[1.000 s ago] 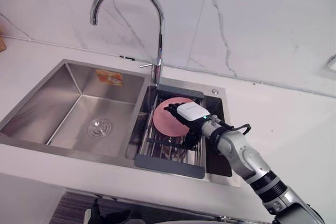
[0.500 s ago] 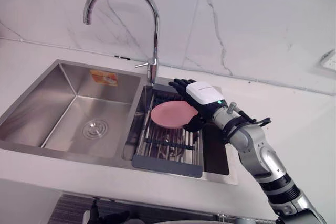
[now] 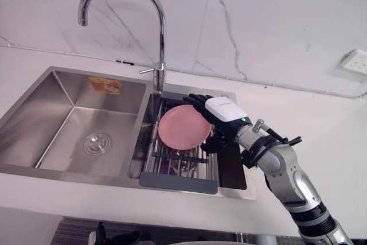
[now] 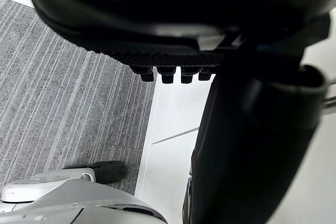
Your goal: Walk over to the sink, pick up the cup, carry it to the dishwasher, place the cup inside the dishwasher, then close the dishwasher door
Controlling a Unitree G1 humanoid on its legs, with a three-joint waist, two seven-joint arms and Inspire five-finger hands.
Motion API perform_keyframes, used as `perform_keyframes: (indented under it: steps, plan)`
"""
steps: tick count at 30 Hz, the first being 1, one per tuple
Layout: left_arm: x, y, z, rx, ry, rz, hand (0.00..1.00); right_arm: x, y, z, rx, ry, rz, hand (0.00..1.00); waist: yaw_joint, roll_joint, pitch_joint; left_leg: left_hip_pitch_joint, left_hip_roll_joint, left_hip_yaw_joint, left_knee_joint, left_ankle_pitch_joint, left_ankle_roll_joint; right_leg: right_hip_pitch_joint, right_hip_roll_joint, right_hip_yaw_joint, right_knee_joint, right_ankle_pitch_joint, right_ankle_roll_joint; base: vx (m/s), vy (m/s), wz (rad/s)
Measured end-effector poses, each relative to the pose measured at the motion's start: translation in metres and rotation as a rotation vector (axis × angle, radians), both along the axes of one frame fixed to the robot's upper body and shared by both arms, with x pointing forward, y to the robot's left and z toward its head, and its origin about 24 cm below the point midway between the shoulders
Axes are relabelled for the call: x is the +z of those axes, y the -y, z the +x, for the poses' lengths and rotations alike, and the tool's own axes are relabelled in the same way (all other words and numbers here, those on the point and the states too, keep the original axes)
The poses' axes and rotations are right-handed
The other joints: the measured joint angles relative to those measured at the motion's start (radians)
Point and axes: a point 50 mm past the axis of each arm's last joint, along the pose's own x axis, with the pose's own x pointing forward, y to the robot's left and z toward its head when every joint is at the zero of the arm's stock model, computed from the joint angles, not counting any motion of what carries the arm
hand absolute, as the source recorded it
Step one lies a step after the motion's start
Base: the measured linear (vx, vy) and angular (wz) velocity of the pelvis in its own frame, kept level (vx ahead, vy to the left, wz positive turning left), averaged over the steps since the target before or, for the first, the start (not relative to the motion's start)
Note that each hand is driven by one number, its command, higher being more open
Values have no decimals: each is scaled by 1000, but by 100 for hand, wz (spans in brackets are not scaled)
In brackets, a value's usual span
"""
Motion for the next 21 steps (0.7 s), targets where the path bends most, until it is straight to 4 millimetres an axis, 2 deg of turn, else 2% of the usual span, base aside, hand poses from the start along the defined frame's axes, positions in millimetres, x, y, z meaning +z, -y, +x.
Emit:
perform_keyframes:
  steps: [9, 14, 21]
  plan:
    - [0, 1, 2, -28, -6, 1, 100, -16, -11, -3, 44, -82, -35, 100, -1, 3, 2, 0, 0, 2, 4, 0, 0, -1, 0, 2, 0, 1, -1, 0, 0, 0]
    - [0, 1, 2, -28, -5, 0, 100, -25, -9, 1, 19, -111, -58, 100, 4, 4, 2, -2, 0, 0, 4, 0, 0, -1, 0, -1, 0, 1, -1, 0, 0, 0]
    - [-1, 1, 3, -29, -5, -2, 100, -42, -15, 1, 11, -132, -162, 100, 7, 6, 3, -7, 0, -6, 4, 0, 0, -3, 0, -7, 0, 1, -1, 0, 0, 0]
